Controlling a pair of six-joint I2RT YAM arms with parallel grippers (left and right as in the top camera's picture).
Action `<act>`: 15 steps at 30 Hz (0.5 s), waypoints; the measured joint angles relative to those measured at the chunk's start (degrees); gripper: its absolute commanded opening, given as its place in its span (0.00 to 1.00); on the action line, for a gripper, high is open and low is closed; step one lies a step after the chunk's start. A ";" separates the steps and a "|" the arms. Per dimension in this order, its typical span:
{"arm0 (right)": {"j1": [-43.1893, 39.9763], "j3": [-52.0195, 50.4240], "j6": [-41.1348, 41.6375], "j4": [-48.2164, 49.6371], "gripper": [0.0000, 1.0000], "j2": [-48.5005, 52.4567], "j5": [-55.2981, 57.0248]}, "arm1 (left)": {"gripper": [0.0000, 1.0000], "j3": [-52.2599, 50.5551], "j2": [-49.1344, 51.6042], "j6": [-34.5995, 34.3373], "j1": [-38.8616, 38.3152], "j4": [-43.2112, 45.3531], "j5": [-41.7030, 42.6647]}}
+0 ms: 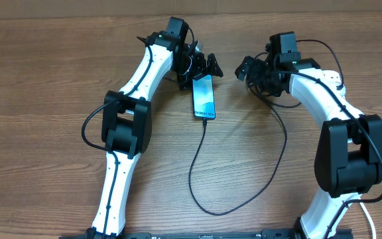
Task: Plug charger to phone and switch on socket
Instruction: 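Lay the phone flat on the table and open the left gripper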
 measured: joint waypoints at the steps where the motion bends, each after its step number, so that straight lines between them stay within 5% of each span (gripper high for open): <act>1: 0.00 0.00 0.04 0.00 1.00 0.00 0.02 | 1.00 0.00 -0.04 -0.02 -0.02 -0.26 -0.20; 15: 0.00 0.00 0.04 0.00 1.00 0.00 0.00 | 1.00 0.39 -0.81 -0.31 0.00 -4.57 -5.68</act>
